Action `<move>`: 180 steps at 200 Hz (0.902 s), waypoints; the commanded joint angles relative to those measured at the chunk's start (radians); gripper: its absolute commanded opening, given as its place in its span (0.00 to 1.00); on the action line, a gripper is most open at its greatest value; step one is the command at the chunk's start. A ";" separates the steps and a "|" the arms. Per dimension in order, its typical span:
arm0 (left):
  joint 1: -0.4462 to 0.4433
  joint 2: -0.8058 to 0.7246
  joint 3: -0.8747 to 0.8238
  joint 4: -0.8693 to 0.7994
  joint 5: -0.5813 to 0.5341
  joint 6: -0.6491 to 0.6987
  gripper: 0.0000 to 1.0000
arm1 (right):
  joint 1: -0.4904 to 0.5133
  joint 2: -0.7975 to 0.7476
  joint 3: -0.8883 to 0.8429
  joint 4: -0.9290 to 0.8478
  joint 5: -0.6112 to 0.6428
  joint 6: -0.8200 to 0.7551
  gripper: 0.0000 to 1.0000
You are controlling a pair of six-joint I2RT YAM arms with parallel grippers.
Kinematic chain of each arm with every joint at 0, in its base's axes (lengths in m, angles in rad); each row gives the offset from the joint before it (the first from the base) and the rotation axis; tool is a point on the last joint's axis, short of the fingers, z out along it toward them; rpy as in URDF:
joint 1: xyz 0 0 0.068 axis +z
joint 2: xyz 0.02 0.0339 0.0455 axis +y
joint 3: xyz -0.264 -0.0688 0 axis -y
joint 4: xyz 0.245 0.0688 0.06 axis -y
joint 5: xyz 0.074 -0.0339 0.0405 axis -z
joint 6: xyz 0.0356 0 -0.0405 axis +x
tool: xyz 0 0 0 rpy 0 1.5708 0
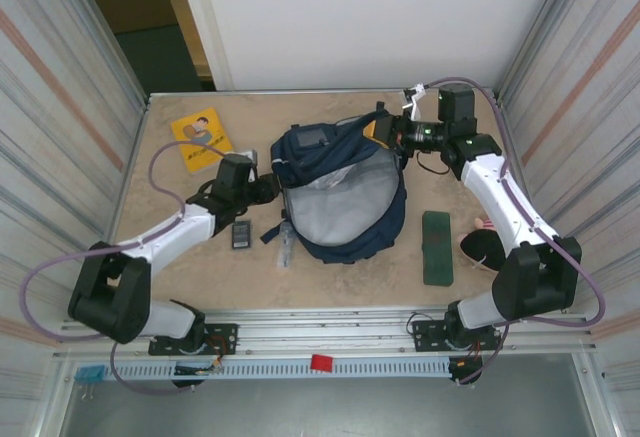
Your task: Pack the student bag
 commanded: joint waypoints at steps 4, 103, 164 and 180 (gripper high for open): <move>-0.015 -0.135 -0.014 -0.094 0.071 -0.095 0.58 | -0.013 -0.005 -0.041 0.165 0.106 0.001 0.00; -0.207 -0.262 -0.105 -0.310 -0.071 -0.351 0.59 | 0.035 -0.011 -0.112 -0.239 0.500 -0.101 0.59; -0.237 -0.252 -0.143 -0.293 -0.078 -0.453 0.60 | 0.096 -0.112 -0.152 -0.631 0.690 -0.174 0.68; -0.235 -0.253 -0.137 -0.300 -0.095 -0.457 0.60 | 0.115 -0.125 -0.124 -0.732 0.733 -0.193 0.67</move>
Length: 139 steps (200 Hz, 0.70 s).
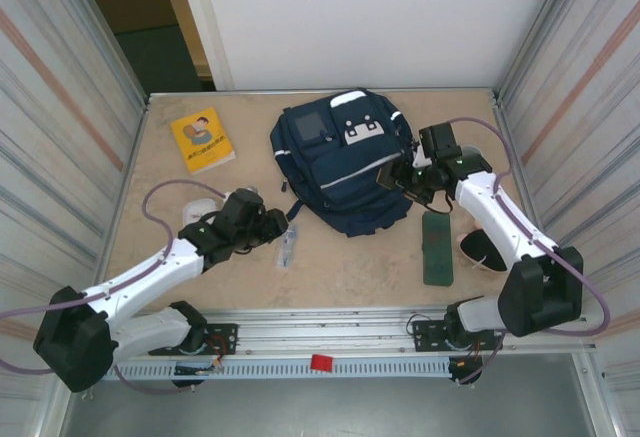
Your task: Pack the student bag
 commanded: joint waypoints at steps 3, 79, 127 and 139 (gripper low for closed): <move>-0.001 0.002 -0.003 -0.021 -0.049 -0.041 0.60 | 0.030 -0.038 0.042 -0.259 0.116 -0.069 0.67; 0.016 0.042 0.006 0.028 -0.036 -0.012 0.60 | 0.054 0.133 0.063 0.161 0.001 -0.096 0.58; 0.097 0.069 -0.008 0.069 0.010 -0.015 0.61 | 0.057 0.305 -0.033 0.367 -0.001 -0.050 0.57; 0.123 0.072 -0.011 0.071 0.026 -0.013 0.62 | 0.068 0.323 -0.074 0.412 -0.010 -0.022 0.57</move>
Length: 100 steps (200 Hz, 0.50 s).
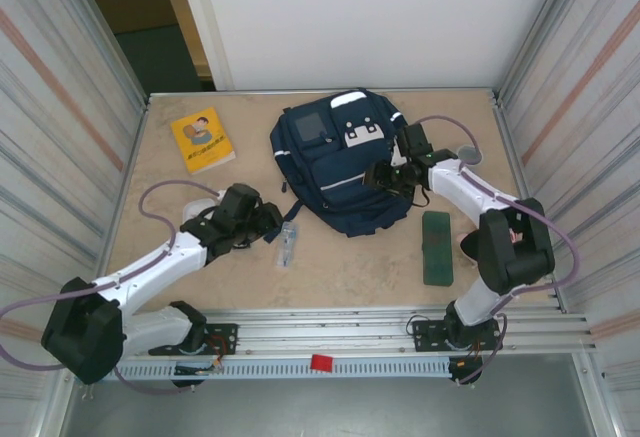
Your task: Pack the student bag
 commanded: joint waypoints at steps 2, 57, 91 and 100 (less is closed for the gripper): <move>0.039 0.006 -0.010 0.028 0.032 0.004 0.62 | 0.020 0.039 -0.072 0.128 -0.028 0.054 0.57; 0.222 0.011 0.053 -0.005 0.068 0.137 0.64 | 0.126 -0.106 -0.141 0.111 0.044 0.134 0.58; 0.400 0.124 0.202 -0.056 0.101 0.277 0.67 | 0.160 -0.262 0.036 -0.044 0.094 0.071 0.60; 0.436 0.174 0.254 -0.077 0.101 0.306 0.67 | 0.176 -0.285 0.068 -0.061 0.109 0.067 0.60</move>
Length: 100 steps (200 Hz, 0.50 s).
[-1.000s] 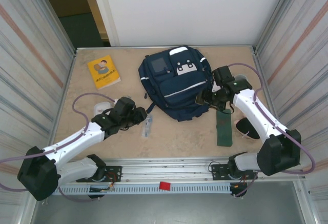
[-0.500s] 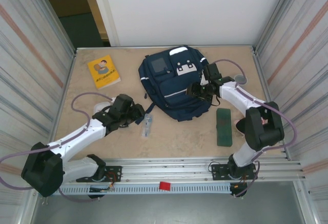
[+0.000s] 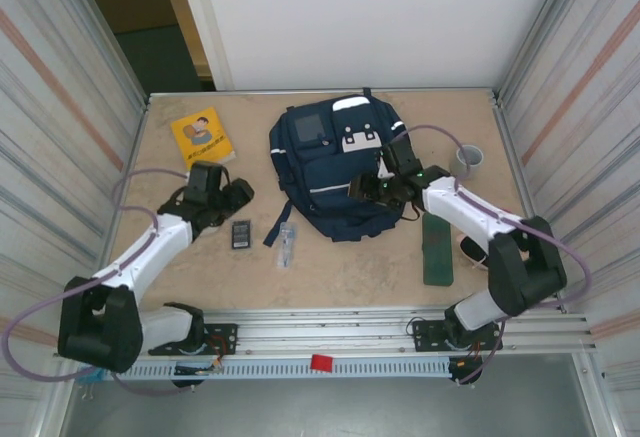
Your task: Pack the student bag
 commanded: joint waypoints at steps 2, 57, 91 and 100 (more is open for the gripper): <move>0.090 0.101 0.142 -0.059 0.016 0.138 0.67 | 0.032 -0.115 0.129 -0.086 0.058 -0.025 0.60; 0.169 0.440 0.482 -0.106 0.017 0.230 0.55 | 0.163 -0.057 0.079 0.179 0.043 0.061 0.59; 0.170 0.600 0.629 -0.126 -0.012 0.218 0.39 | 0.187 0.071 0.112 0.247 0.054 0.086 0.59; 0.172 0.634 0.653 -0.135 -0.029 0.210 0.36 | 0.187 0.093 0.114 0.264 0.055 0.085 0.59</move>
